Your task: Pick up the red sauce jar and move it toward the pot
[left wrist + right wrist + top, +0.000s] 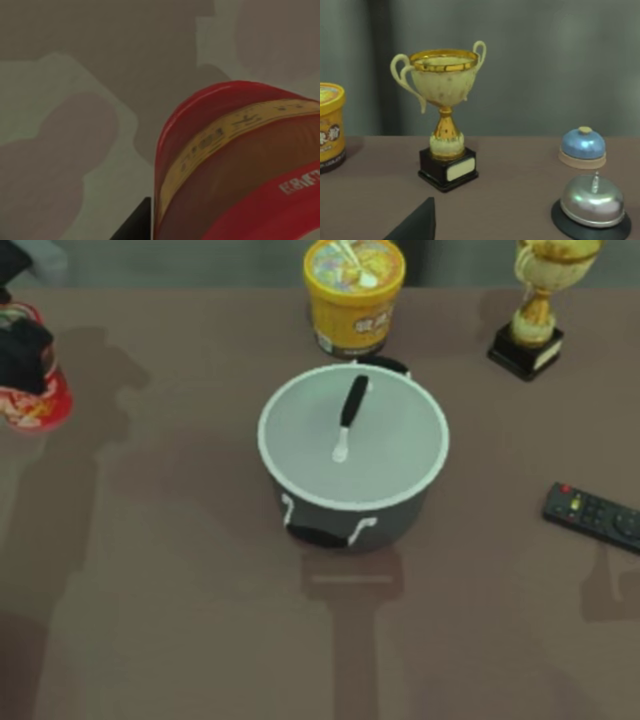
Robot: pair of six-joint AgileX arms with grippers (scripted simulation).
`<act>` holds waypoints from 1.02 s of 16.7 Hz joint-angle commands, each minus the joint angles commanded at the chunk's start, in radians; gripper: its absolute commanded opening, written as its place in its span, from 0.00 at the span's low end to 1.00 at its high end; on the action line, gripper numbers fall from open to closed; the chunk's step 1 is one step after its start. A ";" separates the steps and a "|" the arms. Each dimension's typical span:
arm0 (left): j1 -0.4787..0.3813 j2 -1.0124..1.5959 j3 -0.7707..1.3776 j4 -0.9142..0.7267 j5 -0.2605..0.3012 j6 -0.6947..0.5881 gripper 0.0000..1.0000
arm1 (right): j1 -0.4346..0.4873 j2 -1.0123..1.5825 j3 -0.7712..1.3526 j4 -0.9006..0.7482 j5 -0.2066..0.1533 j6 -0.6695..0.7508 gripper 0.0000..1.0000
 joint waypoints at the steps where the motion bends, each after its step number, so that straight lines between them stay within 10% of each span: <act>1: -0.012 -0.005 -0.011 0.012 -0.007 -0.033 0.00 | 0.000 0.000 0.000 0.000 0.000 0.000 1.00; 17: -0.355 -0.128 -0.389 0.325 -0.199 -1.091 0.00 | 0.000 0.000 0.000 0.000 0.000 0.000 1.00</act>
